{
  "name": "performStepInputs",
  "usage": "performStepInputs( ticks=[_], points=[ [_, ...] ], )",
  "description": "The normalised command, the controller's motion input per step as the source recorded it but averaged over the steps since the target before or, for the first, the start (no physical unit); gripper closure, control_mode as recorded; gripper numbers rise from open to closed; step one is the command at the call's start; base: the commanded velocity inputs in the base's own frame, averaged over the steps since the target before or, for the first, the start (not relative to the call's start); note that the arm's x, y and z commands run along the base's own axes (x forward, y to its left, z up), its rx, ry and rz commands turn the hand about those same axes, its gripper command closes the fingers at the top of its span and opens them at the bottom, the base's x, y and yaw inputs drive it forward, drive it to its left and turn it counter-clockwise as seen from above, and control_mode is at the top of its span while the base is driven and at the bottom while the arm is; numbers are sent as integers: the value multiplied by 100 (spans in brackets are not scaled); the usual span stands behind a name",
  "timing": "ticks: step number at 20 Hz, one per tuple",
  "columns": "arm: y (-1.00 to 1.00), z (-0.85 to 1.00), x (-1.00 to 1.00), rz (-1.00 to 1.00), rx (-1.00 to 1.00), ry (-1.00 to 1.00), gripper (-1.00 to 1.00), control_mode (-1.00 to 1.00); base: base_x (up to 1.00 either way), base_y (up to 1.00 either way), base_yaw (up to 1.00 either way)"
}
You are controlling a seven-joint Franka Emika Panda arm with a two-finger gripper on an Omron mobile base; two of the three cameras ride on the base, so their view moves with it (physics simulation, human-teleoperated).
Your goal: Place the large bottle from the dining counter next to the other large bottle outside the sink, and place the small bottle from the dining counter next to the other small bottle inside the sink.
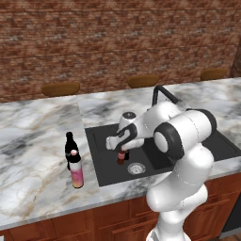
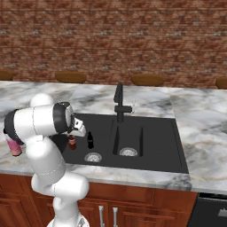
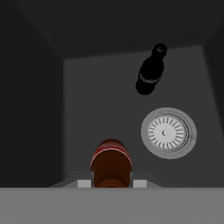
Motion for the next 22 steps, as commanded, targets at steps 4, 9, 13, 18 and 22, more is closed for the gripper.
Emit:
performStepInputs(
  ticks=[4, 9, 13, 18, 22],
  points=[
    [8, -43, 14, -2, 0, 0, 100, -100, 0, 0, 0],
    [2, -42, 11, -1, 0, 0, 100, -100, 0, 0, 0],
    [0, -36, 8, -1, 0, 0, 100, -100, 0, 0, 0],
    [0, -29, 8, 0, 0, 0, 100, -100, 0, 0, 0],
    [0, -34, 9, 0, 0, 0, 100, -100, 0, 0, 0]
  ],
)
